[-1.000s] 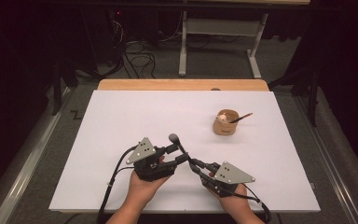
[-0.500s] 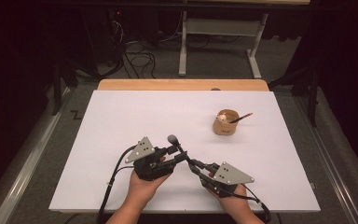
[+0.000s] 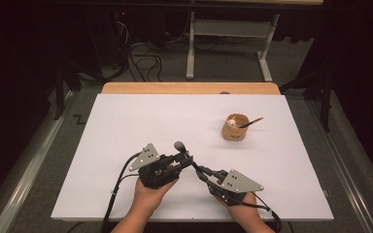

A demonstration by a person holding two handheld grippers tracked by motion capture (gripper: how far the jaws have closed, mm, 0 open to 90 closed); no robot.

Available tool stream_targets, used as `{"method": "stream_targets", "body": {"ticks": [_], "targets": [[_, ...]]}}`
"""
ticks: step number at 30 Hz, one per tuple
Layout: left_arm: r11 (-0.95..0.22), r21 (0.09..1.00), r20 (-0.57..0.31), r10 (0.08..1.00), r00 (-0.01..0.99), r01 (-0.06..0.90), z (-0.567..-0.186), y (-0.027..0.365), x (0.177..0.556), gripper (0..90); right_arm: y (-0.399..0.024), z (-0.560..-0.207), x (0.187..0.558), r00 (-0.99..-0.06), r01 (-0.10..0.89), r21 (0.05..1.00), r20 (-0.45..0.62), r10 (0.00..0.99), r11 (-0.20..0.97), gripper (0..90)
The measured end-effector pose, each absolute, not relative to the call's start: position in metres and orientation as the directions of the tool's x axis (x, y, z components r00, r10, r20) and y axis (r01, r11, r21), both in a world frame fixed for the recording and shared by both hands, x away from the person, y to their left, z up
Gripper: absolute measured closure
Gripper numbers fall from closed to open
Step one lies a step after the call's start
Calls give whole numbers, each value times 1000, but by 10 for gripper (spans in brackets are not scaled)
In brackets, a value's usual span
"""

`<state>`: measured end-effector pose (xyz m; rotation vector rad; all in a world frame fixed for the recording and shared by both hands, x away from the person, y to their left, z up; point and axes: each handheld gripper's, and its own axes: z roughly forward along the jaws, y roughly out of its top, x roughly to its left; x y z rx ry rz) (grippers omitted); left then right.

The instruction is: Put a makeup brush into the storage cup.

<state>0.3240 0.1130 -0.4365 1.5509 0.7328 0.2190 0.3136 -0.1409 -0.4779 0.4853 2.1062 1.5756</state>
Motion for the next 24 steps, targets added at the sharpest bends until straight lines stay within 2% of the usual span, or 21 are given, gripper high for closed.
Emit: {"method": "stream_targets", "body": {"ticks": [18, 24], "targets": [[34, 955, -265, 545, 796, 294, -438, 110, 322, 764, -138, -480, 313, -826, 20, 952, -157, 542, 306, 796], [-8, 961, -225, 564, 795, 278, -437, 107, 320, 765, -138, -478, 316, -832, 57, 953, -120, 541, 298, 671]]}}
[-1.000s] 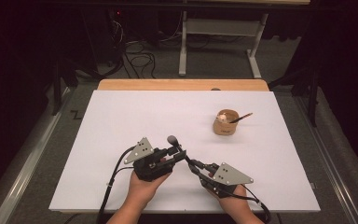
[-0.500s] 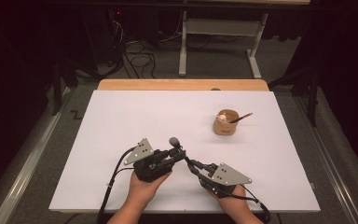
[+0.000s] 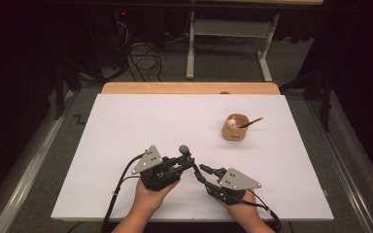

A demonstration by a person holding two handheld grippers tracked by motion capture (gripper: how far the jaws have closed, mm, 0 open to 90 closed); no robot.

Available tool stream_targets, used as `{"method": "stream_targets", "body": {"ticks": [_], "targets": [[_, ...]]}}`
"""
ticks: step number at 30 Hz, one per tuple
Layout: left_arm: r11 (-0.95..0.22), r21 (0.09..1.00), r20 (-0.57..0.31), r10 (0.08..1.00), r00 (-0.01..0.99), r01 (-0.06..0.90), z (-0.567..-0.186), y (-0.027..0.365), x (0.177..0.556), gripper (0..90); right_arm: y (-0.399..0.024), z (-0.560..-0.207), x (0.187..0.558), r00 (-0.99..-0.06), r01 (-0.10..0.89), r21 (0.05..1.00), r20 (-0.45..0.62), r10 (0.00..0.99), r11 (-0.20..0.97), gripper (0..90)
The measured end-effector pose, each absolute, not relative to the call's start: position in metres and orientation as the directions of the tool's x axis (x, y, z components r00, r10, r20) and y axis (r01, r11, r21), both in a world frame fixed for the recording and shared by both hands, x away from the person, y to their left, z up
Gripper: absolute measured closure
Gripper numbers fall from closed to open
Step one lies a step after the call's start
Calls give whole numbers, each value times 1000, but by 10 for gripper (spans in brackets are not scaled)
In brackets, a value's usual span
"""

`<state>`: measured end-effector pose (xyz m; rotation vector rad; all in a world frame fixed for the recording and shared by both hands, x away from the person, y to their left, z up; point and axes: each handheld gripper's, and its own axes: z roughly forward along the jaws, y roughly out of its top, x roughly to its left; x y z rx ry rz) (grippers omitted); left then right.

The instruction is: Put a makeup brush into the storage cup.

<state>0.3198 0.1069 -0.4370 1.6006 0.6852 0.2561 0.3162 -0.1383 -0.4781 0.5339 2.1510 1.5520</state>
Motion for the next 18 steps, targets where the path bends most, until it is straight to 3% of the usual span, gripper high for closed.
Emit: {"method": "stream_targets", "body": {"ticks": [6, 18], "targets": [[-78, 963, -171, 569, 804, 260, -437, 98, 316, 765, -136, -475, 315, -830, 63, 952, -117, 546, 300, 632], [-117, 960, -144, 575, 805, 255, -438, 92, 316, 765, -134, -467, 313, -821, 62, 955, -117, 559, 291, 682]]}}
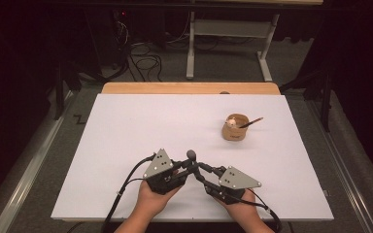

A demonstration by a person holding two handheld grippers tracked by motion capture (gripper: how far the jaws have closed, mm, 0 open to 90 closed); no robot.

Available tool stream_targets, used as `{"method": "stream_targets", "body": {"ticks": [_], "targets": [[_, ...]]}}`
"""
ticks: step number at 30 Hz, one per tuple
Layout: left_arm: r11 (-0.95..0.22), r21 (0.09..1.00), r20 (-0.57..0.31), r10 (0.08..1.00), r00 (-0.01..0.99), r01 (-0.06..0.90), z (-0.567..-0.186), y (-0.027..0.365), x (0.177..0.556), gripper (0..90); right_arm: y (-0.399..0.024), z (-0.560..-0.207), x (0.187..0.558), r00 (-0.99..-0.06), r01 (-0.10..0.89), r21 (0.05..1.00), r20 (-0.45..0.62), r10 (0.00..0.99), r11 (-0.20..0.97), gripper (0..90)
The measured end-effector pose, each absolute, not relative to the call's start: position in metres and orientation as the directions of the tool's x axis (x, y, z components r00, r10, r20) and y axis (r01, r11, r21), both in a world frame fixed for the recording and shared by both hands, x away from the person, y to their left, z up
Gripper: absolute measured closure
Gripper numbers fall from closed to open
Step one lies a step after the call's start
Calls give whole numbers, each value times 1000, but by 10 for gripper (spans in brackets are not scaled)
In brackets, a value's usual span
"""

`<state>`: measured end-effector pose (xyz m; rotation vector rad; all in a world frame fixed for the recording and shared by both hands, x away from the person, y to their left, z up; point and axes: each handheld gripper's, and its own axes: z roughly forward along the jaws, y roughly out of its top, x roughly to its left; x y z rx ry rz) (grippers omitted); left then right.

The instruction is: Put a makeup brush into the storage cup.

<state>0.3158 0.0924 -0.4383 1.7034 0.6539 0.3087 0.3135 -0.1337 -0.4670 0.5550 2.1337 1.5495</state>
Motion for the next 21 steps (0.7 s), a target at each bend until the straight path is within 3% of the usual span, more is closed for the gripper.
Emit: {"method": "stream_targets", "body": {"ticks": [21], "targets": [[-116, 960, -145, 571, 808, 254, -438, 90, 316, 764, -131, -465, 315, -822, 60, 951, -125, 556, 304, 801]]}}
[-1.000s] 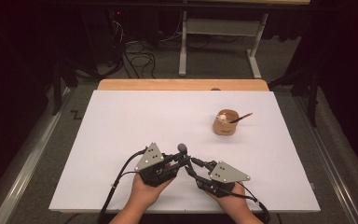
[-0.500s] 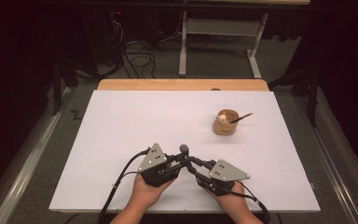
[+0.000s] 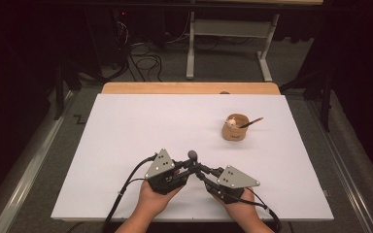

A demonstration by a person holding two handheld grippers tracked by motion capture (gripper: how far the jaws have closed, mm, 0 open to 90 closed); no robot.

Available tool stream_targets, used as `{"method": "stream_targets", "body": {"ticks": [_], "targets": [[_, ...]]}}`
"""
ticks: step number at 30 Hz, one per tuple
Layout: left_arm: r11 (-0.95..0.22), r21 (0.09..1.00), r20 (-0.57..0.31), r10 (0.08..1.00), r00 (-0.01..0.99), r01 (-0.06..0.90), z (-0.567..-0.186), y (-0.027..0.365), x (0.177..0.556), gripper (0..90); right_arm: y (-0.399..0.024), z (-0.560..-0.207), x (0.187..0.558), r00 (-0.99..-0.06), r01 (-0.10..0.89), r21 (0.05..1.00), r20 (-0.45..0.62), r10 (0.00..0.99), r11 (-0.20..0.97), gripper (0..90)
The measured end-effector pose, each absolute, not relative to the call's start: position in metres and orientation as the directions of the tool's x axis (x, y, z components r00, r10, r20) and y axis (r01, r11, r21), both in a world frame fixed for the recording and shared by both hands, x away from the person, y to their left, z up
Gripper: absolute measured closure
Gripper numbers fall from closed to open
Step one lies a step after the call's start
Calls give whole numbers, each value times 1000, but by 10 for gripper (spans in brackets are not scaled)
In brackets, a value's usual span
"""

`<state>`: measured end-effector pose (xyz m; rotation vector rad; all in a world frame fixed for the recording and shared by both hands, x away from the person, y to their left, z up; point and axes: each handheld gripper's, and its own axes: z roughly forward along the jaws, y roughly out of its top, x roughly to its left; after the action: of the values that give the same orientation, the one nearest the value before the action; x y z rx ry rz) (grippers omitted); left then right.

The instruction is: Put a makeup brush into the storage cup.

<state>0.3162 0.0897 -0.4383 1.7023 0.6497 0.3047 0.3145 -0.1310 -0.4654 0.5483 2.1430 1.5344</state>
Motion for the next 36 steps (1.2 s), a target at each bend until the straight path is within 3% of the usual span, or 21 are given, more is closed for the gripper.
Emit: {"method": "stream_targets", "body": {"ticks": [6, 13, 22, 36], "targets": [[-114, 960, -147, 575, 805, 257, -438, 90, 317, 755, -131, -465, 314, -817, 61, 949, -129, 562, 308, 807], [-92, 961, -165, 568, 806, 262, -435, 94, 317, 588, -133, -465, 315, -815, 71, 953, -115, 568, 295, 807], [-88, 962, -155, 598, 786, 257, -435, 113, 315, 469, -138, -463, 317, -803, 82, 954, -109, 586, 289, 807], [-101, 953, -128, 719, 683, 285, -449, 161, 314, 279, -148, -462, 321, -784, 89, 963, -91, 614, 256, 807]]}}
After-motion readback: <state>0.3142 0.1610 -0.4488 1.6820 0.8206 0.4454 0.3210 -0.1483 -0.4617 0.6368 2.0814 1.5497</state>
